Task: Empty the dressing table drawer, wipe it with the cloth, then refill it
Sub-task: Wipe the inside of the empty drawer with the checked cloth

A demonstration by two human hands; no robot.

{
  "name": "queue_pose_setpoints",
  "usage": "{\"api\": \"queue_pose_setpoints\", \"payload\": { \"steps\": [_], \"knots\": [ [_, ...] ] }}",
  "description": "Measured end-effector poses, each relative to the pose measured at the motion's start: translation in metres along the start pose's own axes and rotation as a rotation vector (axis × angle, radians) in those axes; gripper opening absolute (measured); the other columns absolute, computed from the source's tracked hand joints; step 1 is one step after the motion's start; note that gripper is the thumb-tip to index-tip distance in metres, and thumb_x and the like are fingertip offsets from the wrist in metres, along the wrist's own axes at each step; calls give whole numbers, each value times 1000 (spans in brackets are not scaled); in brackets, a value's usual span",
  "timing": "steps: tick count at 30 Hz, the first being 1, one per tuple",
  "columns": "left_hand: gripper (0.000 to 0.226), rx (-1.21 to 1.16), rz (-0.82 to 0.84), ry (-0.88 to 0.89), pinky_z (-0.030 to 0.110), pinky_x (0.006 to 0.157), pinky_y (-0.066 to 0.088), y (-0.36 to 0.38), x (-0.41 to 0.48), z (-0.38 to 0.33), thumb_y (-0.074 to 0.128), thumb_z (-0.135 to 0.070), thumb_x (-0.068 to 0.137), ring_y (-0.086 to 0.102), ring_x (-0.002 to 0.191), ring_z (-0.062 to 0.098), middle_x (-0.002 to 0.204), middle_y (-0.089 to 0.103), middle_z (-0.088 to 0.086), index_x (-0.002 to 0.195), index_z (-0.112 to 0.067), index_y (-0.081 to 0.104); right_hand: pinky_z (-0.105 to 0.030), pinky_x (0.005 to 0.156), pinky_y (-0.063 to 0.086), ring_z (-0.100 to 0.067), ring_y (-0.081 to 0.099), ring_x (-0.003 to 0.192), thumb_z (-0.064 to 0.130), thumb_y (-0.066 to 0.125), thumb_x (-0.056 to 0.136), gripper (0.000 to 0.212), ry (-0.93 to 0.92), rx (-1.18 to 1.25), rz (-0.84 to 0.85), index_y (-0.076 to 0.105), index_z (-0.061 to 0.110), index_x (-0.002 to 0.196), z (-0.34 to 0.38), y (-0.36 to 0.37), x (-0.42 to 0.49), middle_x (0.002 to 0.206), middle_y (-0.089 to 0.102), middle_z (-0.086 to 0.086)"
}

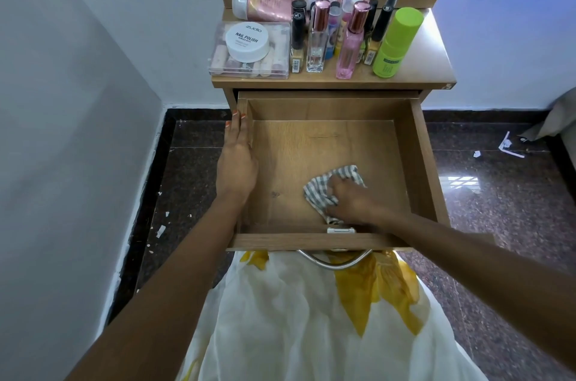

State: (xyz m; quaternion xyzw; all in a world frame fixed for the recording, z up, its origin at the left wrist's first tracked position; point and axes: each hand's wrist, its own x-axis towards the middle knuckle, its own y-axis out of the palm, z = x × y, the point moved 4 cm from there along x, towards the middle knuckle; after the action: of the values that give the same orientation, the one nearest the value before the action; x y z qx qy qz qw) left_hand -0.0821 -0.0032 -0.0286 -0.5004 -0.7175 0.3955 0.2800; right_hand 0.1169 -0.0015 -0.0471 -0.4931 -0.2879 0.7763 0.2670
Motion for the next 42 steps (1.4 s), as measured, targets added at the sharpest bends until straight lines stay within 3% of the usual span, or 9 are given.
{"api": "queue_pose_setpoints", "payload": {
  "steps": [10,14,18,25,31,36,42],
  "knots": [
    [63,-10,-1,4,42,104,44,1,1,2,34,10,92,11,147,19,159,6,0,149,-13,17,-39,90,45,-34,52,117,20,52,91,56,284,-93,-30,21,6,136,-62,-16,-12,133,45,-20],
    [64,-16,-2,6,38,105,43,1,1,3,34,9,93,12,146,18,159,6,-1,149,-15,17,-43,86,48,-37,55,113,15,42,96,53,324,-106,-148,15,5,140,-60,-13,-7,131,47,-21],
    [62,-22,0,17,42,103,45,1,2,3,34,8,93,14,146,21,159,7,1,149,-14,17,-41,80,48,-34,62,99,19,36,99,47,307,-155,-311,18,1,139,-58,-38,5,116,60,-23],
    [63,-22,7,19,36,100,47,-1,1,2,33,8,93,11,146,18,159,5,-2,149,-15,16,-45,88,44,-40,54,113,17,32,99,48,277,-274,-380,16,2,142,-53,-79,49,132,47,-27],
    [63,-14,4,15,38,102,46,0,2,2,33,9,93,17,145,20,159,6,-1,149,-14,16,-43,78,46,-40,57,108,20,31,99,47,190,-341,-423,18,6,142,-55,-82,52,133,46,-25],
    [64,-12,6,10,40,104,44,0,1,1,33,10,92,11,147,20,159,6,0,149,-13,15,-45,84,47,-41,52,116,22,38,98,53,151,-325,-390,16,4,141,-40,-74,56,142,36,-23],
    [61,-6,10,5,35,103,41,-1,2,-1,30,7,94,4,147,17,159,4,-2,149,-15,14,-42,97,38,-37,46,123,20,42,95,47,-66,-222,-369,27,5,137,35,-51,81,142,35,-21]
  ]
}}
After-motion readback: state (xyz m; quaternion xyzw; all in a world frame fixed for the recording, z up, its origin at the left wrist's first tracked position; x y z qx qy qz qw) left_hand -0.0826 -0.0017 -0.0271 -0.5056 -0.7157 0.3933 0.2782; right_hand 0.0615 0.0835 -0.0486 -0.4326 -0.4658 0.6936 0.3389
